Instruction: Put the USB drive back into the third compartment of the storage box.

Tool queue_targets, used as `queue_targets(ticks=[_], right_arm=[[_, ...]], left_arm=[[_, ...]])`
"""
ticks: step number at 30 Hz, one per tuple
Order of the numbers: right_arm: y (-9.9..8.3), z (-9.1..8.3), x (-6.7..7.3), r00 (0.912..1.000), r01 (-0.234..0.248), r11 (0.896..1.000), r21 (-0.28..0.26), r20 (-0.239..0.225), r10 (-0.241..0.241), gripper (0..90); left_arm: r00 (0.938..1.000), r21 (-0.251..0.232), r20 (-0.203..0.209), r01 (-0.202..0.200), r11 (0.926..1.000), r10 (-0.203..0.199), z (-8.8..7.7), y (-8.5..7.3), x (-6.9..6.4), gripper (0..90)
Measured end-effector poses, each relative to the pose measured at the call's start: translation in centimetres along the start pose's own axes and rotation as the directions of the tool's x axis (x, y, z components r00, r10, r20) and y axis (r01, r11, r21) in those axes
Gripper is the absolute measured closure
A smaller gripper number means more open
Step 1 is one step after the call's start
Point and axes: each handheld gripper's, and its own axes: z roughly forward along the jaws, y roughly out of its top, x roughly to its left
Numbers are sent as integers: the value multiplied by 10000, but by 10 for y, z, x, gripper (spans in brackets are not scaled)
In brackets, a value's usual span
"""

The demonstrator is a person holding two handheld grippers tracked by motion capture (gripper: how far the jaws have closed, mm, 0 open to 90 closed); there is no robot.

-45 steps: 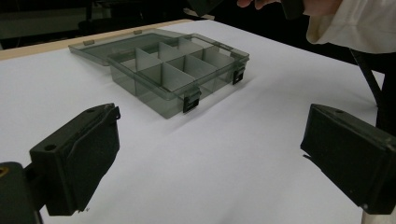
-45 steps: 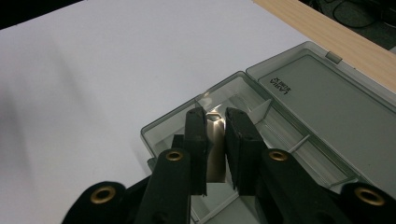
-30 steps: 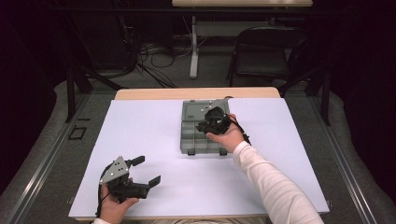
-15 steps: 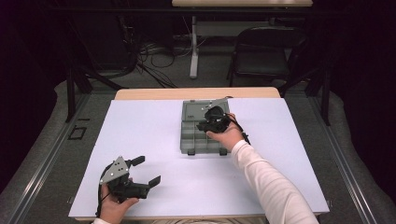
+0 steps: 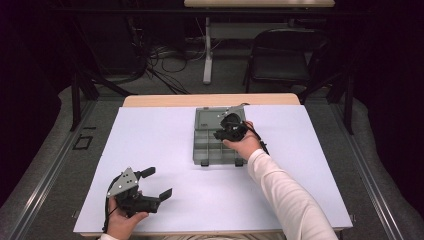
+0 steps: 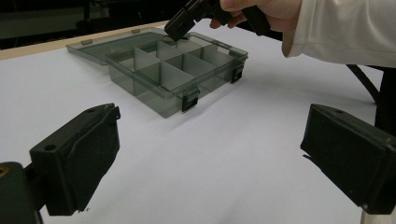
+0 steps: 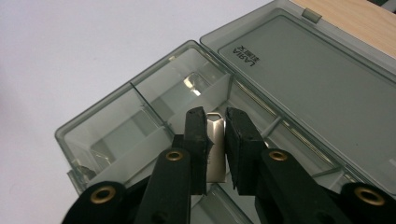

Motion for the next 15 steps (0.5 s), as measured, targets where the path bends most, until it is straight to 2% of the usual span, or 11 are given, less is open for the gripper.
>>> queue_targets(ticks=[15], right_arm=[[-8,-3,-17,9988,-275,9995,145,421,268,795]], left_arm=[[10000,-23,2,2,10000,-2,1,0,0,39]])
